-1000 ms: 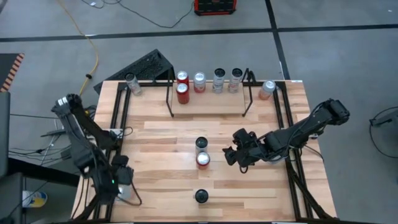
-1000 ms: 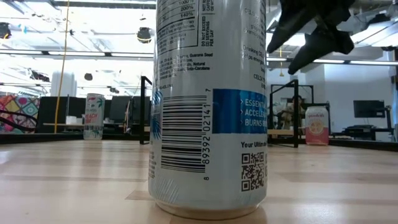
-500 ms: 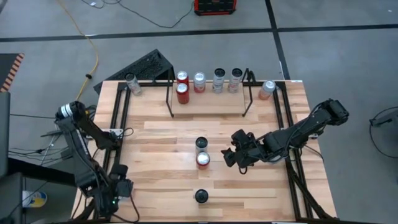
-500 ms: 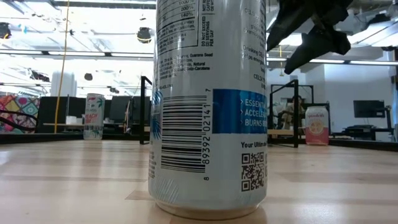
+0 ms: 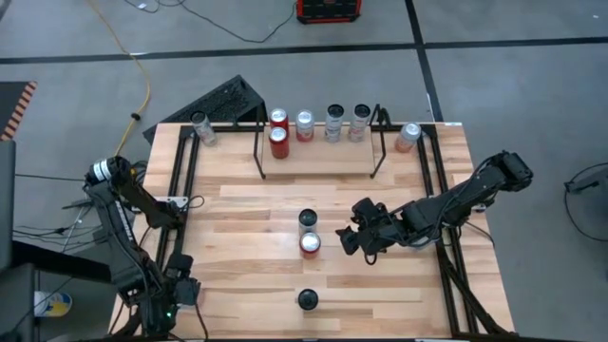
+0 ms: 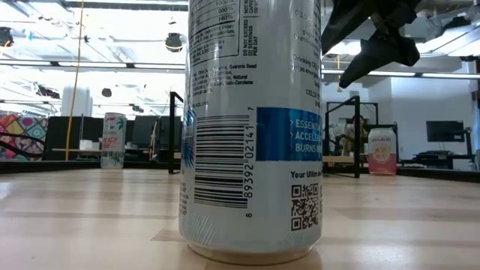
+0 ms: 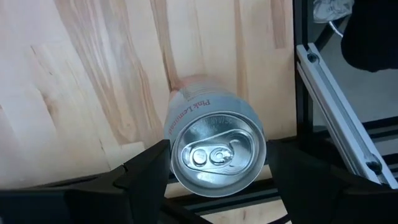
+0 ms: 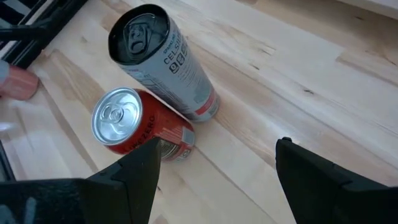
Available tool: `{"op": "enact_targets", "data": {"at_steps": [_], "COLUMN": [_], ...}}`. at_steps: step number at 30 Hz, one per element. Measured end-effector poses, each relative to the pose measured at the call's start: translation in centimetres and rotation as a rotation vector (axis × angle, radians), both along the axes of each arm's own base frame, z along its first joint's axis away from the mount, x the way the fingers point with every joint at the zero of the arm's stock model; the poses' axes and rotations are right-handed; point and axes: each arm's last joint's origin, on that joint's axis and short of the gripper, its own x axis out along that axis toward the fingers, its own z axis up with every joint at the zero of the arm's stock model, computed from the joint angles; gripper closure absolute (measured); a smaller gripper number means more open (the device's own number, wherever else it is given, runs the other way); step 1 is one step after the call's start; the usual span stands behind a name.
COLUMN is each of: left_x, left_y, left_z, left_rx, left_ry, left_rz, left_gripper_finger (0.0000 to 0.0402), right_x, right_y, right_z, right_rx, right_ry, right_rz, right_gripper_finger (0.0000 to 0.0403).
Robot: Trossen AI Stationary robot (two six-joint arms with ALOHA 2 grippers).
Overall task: Place canned beverage on shelf
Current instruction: Put the bottom orange white soda can on the shelf
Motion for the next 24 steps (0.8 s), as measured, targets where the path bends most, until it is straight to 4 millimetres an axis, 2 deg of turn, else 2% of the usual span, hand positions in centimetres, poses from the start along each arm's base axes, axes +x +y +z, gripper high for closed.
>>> {"op": "enact_targets", "data": {"at_steps": [5, 11, 15, 19, 24], "left_x": [0.0, 0.3, 0.7, 1.5, 2.2], "left_y": [0.0, 0.1, 0.4, 1.6, 3.5], "left_z": [0.0, 0.0, 0.0, 0.2, 2.0], "left_rx": [0.010, 0.008, 0.036, 0.105, 0.161], "left_ry": [-0.023, -0.023, -0.062, -0.109, -0.231], "left_rz": [-0.068, -0.008, -0.041, 0.005, 0.035], "left_gripper_finger": [0.0149, 0.0149, 0.0149, 0.0149, 0.0149], "right_x": [0.0, 0.0, 0.0, 0.0, 0.0], "right_y": [0.0, 0.0, 0.0, 0.0, 0.1], "right_z": [0.0, 0.0, 0.0, 0.0, 0.0], "right_rx": [0.012, 0.013, 0.001, 0.000, 0.004], "right_ry": [0.006, 0.008, 0.012, 0.013, 0.013], "right_rz": [0.009, 0.012, 0.025, 0.027, 0.028], "right_gripper_finger": [0.0112, 0.0112, 0.0112, 0.0112, 0.0112]}}
